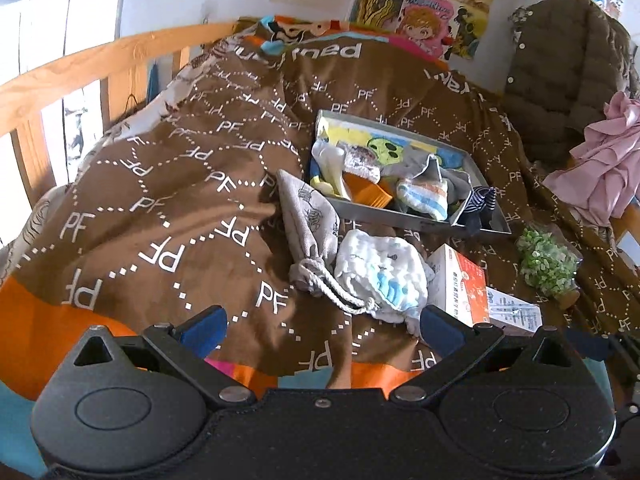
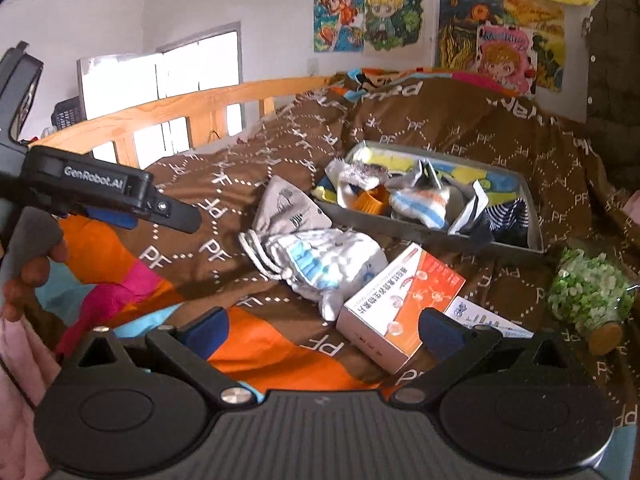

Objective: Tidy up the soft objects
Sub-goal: 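Move both open tools toward the grey pouch and white-and-blue cloth bag, then grasp the grey drawstring pouch with the left tool while the right tool grasps the white-and-blue bag, then lift and carry the pouch and bag over the grey tray with both tools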

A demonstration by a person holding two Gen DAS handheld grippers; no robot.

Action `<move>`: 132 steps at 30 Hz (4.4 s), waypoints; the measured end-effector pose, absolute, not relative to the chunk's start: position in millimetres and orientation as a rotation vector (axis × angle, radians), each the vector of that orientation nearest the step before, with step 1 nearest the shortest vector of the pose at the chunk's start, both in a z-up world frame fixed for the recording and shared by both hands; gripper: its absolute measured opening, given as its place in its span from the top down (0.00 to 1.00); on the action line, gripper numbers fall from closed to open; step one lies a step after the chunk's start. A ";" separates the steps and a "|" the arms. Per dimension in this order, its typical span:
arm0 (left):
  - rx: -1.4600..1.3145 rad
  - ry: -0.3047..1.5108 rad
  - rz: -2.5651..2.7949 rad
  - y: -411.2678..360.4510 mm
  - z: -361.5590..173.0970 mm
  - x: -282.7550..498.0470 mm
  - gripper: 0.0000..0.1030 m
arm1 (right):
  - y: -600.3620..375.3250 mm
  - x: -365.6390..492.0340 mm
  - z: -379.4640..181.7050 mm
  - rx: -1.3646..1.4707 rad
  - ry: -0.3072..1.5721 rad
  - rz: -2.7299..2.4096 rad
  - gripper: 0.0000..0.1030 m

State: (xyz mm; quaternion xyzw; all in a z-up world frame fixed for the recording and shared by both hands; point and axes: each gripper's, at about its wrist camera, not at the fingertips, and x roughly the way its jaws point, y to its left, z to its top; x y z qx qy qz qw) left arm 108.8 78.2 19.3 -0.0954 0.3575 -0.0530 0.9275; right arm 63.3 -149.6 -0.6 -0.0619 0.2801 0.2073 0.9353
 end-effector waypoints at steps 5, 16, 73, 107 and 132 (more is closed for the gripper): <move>-0.185 0.737 -0.113 74.6 14.8 126.3 0.01 | -144.1 78.5 -7.5 -0.148 0.576 0.426 0.00; -0.090 0.724 -0.110 64.8 2.0 164.1 0.01 | -130.2 103.1 -23.8 -0.216 0.524 0.423 0.00; -0.449 0.861 -0.207 100.4 -63.0 266.3 0.59 | -70.7 177.3 -81.4 -0.593 0.527 0.446 0.29; -0.239 0.593 -0.225 66.8 0.3 227.8 0.81 | -83.6 170.0 -49.4 -0.597 0.368 0.294 0.73; -0.104 0.414 -0.330 35.2 21.0 200.7 0.80 | -167.0 177.7 31.7 -0.204 0.296 0.224 0.74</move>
